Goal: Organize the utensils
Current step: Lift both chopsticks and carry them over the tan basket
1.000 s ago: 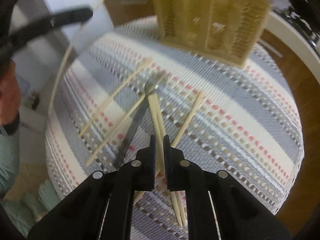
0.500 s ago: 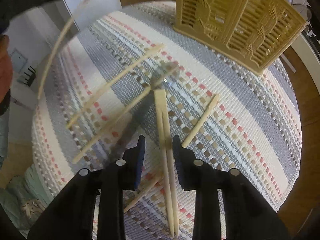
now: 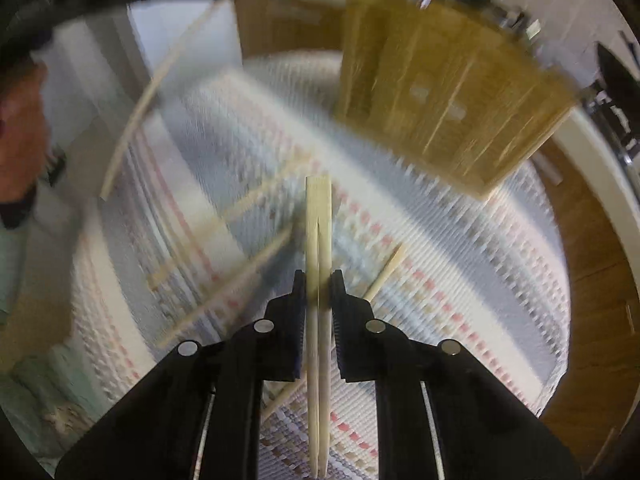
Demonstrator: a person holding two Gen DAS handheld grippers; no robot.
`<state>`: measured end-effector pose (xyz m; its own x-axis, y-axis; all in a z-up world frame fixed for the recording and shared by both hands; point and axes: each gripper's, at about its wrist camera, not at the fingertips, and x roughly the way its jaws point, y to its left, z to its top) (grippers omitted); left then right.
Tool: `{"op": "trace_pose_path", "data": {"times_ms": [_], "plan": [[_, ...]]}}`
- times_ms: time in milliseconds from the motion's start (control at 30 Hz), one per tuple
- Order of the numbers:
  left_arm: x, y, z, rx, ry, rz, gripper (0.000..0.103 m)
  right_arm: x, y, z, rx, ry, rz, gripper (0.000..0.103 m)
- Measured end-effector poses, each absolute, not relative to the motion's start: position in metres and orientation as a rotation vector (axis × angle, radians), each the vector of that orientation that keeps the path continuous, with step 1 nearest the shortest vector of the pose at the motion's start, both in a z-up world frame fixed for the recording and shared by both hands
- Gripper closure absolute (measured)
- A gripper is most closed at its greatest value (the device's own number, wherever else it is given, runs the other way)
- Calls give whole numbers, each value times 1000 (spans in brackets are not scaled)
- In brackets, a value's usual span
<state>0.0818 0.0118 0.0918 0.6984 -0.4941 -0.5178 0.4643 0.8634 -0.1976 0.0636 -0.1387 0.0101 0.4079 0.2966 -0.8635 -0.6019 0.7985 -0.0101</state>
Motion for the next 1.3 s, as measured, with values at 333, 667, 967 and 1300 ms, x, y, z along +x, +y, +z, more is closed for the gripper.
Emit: {"op": "trace_pose_path", "data": {"times_ms": [333,667,967,1300], "plan": [[116,3,181,-123,294,-517,99,105,-203,159,-13,516,509,92],[168,-7,184,-186,105,-444,99,166,-244,186,116,239,324,92],[202,-5,140,-228,100,-414,99,208,-241,145,92,227,285,92],[209,-10,110,-192,103,-354,98,215,-237,113,96,238,278,92]]}}
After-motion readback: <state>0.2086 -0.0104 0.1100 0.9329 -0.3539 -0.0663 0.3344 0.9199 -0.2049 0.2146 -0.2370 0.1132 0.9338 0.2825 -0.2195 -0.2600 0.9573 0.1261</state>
